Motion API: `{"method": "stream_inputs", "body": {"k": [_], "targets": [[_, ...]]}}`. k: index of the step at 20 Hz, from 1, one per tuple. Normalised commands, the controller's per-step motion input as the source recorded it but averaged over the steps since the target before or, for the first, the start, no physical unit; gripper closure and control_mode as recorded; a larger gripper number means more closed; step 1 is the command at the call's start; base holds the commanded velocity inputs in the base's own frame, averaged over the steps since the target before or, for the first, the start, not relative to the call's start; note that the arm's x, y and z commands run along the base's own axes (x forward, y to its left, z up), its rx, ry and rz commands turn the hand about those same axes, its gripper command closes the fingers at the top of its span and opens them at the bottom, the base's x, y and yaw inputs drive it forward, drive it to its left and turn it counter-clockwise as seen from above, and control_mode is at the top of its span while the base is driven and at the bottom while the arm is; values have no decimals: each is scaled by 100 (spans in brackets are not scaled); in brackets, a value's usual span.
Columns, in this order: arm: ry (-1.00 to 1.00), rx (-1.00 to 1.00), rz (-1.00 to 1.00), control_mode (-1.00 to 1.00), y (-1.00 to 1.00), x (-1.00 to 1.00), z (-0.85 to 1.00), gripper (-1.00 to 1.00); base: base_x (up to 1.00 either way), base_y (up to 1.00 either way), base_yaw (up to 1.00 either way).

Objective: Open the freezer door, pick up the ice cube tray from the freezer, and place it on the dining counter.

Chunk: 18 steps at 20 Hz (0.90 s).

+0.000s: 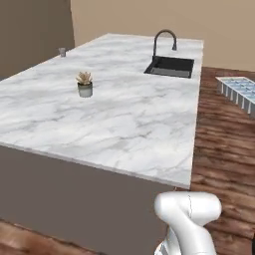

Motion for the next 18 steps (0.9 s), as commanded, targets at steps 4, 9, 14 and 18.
{"method": "stream_inputs", "body": {"k": [4, 9, 14, 18], "targets": [[0, 0, 0, 100, 0, 0, 0, 100, -25, 36, 100], [0, 0, 0, 100, 0, 0, 0, 100, -1, 69, 83], [0, 0, 0, 100, 0, 0, 0, 100, 74, 97, 39], [0, 0, 0, 100, 0, 0, 0, 100, 98, 45, 26]]}}
